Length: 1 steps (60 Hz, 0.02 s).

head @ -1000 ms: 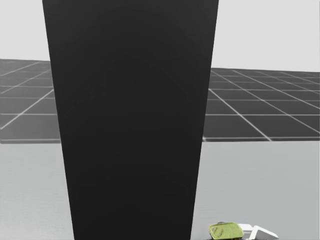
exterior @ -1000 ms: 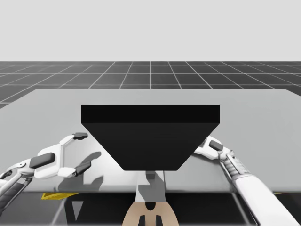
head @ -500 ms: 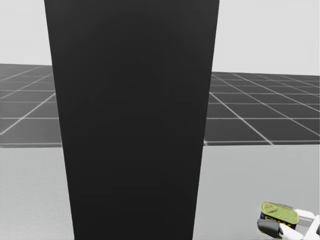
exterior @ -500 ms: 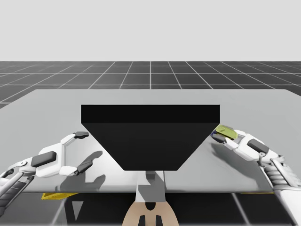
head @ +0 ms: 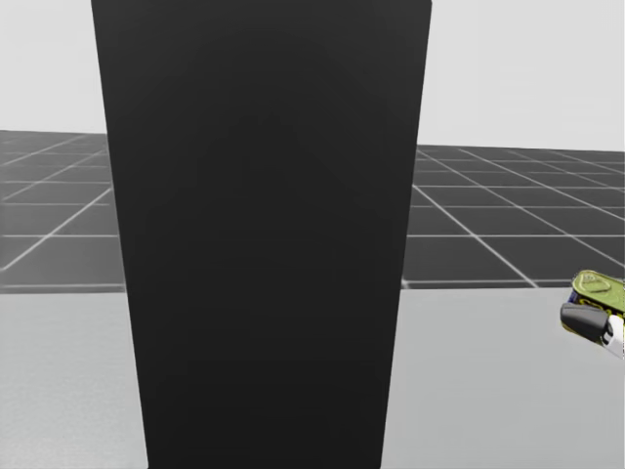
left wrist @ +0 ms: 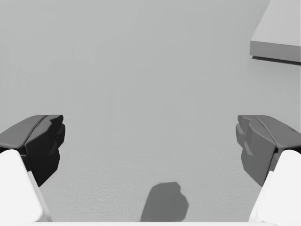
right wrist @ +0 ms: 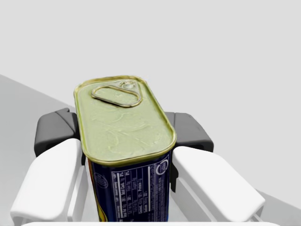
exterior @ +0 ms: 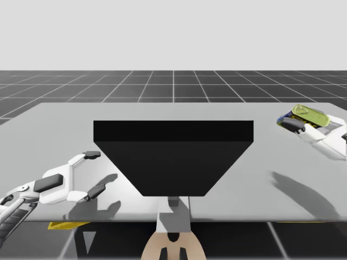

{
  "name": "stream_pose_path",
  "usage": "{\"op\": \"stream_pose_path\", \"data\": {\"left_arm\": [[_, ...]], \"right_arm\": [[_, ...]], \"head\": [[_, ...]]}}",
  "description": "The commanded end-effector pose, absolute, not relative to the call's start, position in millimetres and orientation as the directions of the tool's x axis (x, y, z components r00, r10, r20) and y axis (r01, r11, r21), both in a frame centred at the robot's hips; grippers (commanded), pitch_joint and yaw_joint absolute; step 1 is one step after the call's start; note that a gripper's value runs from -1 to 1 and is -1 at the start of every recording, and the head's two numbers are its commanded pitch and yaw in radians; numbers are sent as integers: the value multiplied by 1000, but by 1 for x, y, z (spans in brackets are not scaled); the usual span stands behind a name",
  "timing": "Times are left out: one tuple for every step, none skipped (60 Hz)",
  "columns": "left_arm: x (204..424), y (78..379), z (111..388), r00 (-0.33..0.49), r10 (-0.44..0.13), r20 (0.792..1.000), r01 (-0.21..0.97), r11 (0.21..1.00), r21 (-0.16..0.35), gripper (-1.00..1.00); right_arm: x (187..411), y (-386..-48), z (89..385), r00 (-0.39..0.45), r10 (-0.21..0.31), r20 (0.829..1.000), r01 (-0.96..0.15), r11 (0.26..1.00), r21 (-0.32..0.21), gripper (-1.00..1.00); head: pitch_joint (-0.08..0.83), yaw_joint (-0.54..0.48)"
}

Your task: Reach around the screen and pick up the object behind it.

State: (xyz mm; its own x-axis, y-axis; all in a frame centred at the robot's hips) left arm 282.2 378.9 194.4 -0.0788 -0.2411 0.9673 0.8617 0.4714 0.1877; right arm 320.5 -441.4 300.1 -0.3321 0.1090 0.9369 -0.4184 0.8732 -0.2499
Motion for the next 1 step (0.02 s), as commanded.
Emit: {"op": "stream_pose_path", "data": {"left_arm": [[282, 379, 195, -76, -244, 967, 863, 470, 187, -1000]], "right_arm": [[324, -443, 361, -482, 135, 866, -303, 901, -309, 1000]], "head": [[179, -90]]}}
